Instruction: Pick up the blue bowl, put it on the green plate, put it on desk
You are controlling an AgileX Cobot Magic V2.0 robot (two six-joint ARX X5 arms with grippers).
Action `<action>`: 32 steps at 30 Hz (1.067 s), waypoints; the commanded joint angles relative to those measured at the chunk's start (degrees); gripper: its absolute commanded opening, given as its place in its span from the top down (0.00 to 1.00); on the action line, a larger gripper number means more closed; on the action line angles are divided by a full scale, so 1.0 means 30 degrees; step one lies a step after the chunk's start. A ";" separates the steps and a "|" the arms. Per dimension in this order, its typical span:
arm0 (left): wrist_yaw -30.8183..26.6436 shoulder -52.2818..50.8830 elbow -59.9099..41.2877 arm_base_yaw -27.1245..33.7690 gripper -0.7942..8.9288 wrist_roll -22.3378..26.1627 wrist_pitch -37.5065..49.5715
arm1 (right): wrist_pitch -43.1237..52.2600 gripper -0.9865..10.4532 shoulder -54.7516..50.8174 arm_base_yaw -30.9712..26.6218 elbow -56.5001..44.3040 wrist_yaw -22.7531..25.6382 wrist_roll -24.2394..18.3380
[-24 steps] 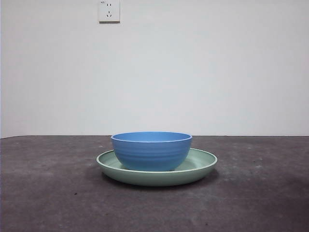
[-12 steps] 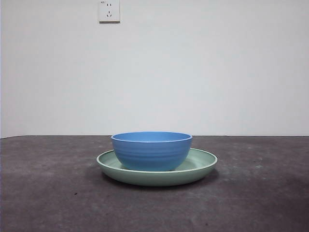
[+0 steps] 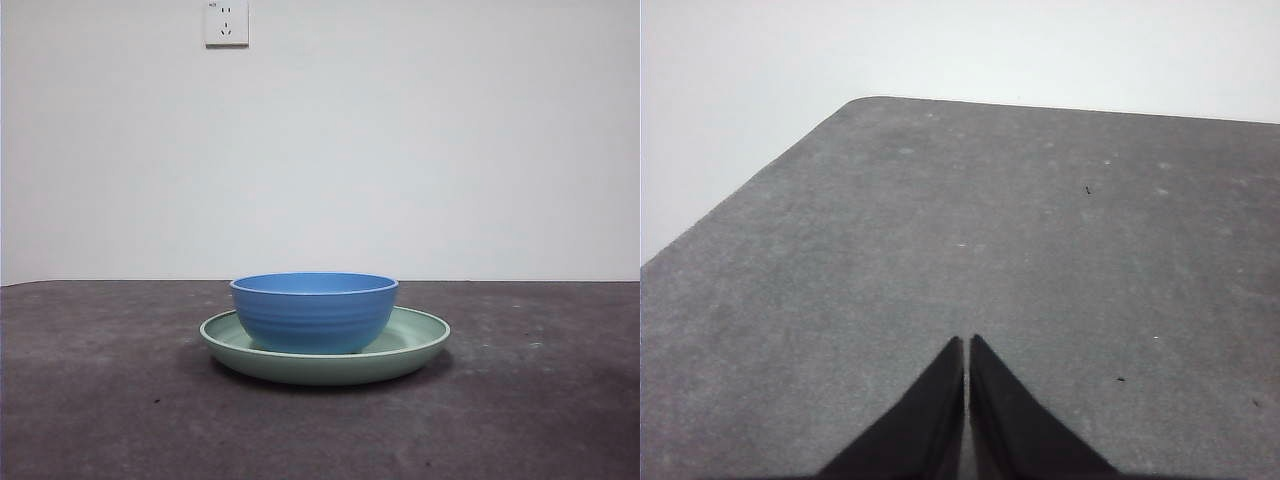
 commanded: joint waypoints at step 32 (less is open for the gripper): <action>0.0095 -0.0044 -0.0393 -0.2448 0.91 -0.0124 -0.0102 | 0.0095 0.90 -0.0029 -0.0036 -0.0102 0.0015 0.0262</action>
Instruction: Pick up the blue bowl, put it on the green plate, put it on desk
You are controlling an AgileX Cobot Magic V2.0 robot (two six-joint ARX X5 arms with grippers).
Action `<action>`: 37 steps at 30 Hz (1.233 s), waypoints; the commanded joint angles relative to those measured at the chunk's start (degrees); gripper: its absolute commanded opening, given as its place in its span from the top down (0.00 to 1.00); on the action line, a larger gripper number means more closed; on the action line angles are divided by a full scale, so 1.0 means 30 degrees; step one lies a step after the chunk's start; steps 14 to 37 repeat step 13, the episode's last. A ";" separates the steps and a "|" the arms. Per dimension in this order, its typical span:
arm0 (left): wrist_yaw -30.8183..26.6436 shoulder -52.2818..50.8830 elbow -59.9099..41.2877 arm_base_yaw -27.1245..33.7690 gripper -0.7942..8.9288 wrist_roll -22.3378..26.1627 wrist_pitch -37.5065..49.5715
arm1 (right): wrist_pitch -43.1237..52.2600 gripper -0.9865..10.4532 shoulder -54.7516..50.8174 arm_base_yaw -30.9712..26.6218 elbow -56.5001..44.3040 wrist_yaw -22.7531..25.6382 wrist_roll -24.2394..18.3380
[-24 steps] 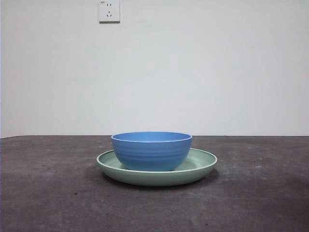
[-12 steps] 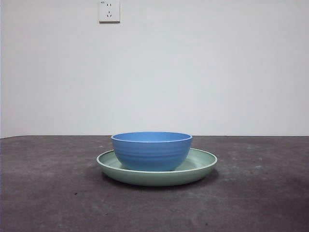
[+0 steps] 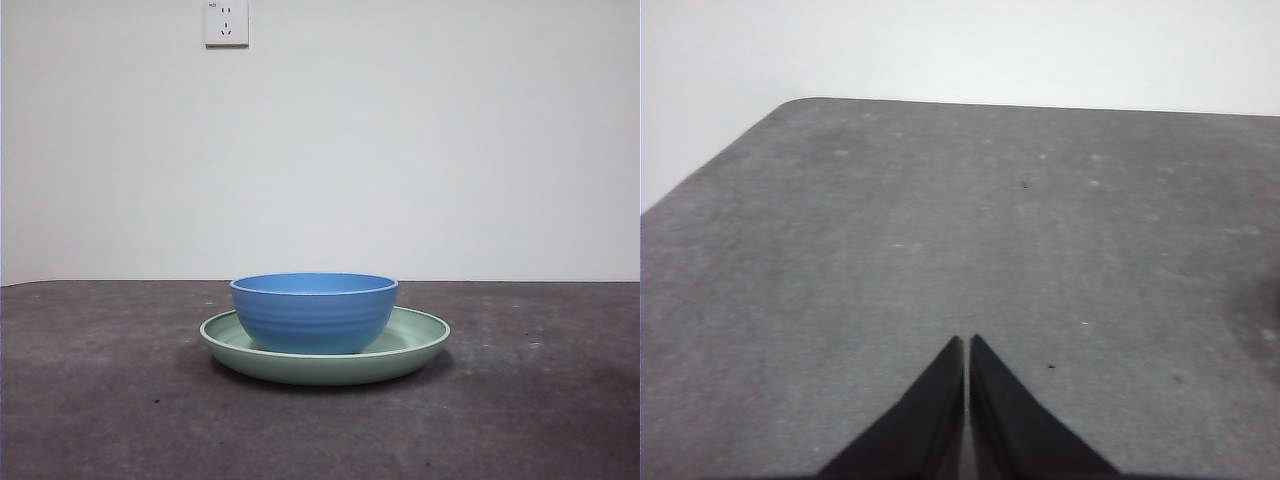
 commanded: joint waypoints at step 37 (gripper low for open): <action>0.0095 -0.0036 -0.0386 -0.0350 0.91 -0.0124 -0.0102 | 0.0087 0.90 -0.0029 -0.0036 -0.0102 0.0015 0.0240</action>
